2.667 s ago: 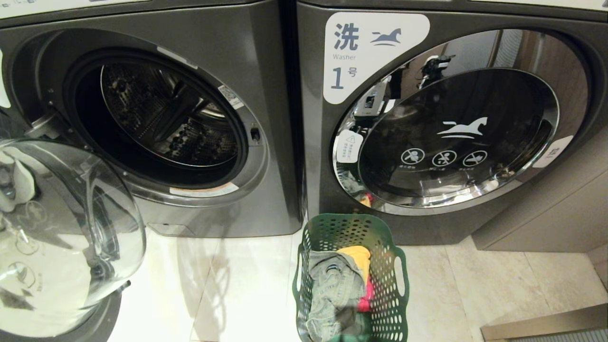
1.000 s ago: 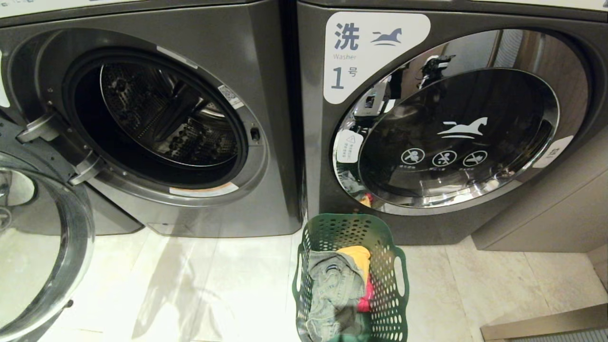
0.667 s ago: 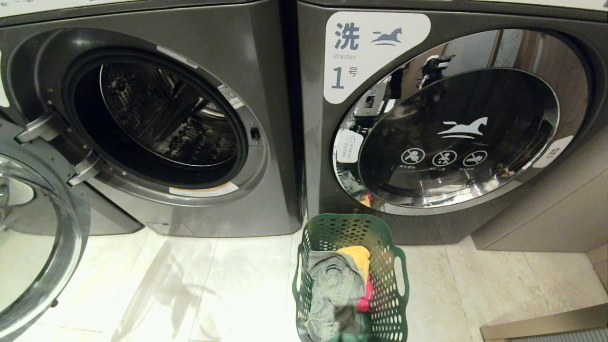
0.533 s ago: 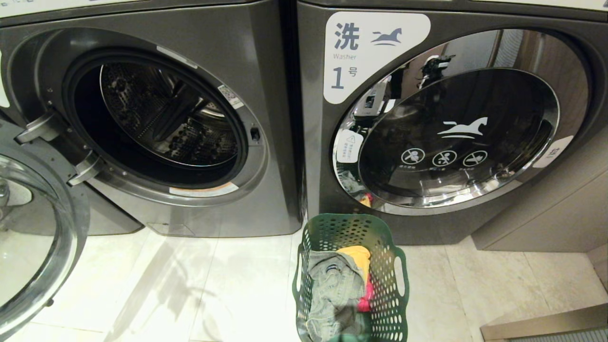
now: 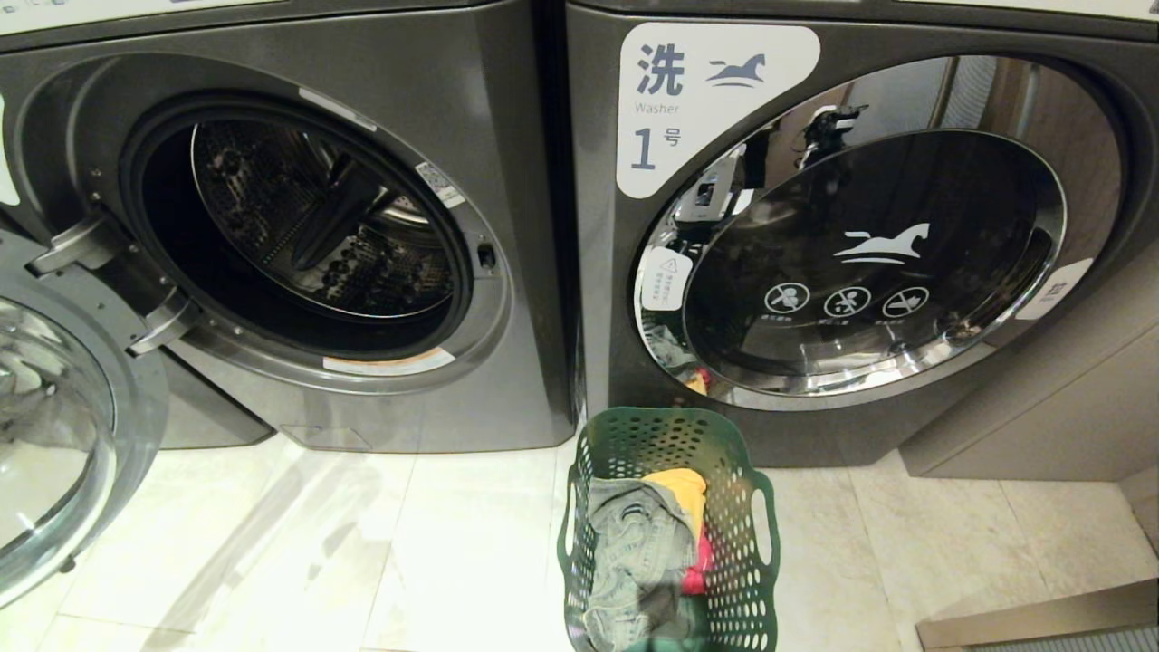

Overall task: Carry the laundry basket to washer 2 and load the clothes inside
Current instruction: Open the lid of the washing machine, then place the clothes into the washing machine

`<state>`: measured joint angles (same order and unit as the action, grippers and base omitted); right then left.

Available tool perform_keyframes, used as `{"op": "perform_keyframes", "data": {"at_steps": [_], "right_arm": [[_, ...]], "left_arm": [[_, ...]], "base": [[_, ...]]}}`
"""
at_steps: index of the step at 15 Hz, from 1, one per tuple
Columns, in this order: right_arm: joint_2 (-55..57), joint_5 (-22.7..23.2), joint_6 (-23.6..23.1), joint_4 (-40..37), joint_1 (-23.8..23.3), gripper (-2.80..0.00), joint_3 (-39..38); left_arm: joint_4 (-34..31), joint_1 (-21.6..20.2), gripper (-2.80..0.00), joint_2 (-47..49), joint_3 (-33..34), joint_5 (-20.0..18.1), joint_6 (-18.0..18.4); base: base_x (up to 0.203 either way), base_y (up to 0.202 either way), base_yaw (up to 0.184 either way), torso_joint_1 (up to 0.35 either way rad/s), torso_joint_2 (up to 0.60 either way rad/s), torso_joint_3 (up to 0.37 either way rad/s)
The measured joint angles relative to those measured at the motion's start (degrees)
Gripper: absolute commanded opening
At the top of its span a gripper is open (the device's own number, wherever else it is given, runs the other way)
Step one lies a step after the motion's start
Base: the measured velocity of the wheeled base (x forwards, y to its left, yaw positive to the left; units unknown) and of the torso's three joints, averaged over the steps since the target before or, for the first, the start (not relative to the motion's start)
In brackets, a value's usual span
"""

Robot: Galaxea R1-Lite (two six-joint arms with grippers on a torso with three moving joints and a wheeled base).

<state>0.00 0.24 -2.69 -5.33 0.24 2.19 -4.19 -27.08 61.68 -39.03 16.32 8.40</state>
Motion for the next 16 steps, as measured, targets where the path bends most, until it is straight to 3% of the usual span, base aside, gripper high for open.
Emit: {"op": "perform_keyframes", "data": {"at_steps": [3,5,7,9,14,16], "right_arm": [[0.0,0.0,0.0,0.0,-0.02,-2.8,0.0],[0.0,0.0,0.0,-0.01,0.01,-2.8,0.01],[0.0,-0.01,0.0,0.01,0.02,-2.8,0.0],[0.0,0.0,0.0,0.0,-0.02,-2.8,0.0],[0.0,0.0,0.2,-0.01,0.02,-2.8,0.06],[0.0,-0.02,0.24,0.0,0.0,-2.8,0.06]], "left_arm": [[1.02,3.2,-2.8,-7.77,8.71,-12.12,0.59],[4.44,8.99,-2.8,-13.1,15.89,-17.46,0.77],[8.1,14.95,-2.8,-19.57,23.46,-18.4,0.77],[9.58,18.18,-2.8,-27.36,30.42,-18.88,0.72],[4.98,20.7,-2.8,-42.71,38.24,-17.14,-2.95],[4.09,22.06,-2.8,-44.29,38.75,-17.82,-0.92]], "base": [[0.0,0.0,0.0,0.0,0.0,0.0],[0.0,0.0,0.0,0.0,0.0,0.0],[0.0,0.0,0.0,0.0,0.0,0.0],[0.0,0.0,0.0,0.0,0.0,0.0],[0.0,0.0,0.0,0.0,0.0,0.0],[0.0,0.0,0.0,0.0,0.0,0.0]]}}
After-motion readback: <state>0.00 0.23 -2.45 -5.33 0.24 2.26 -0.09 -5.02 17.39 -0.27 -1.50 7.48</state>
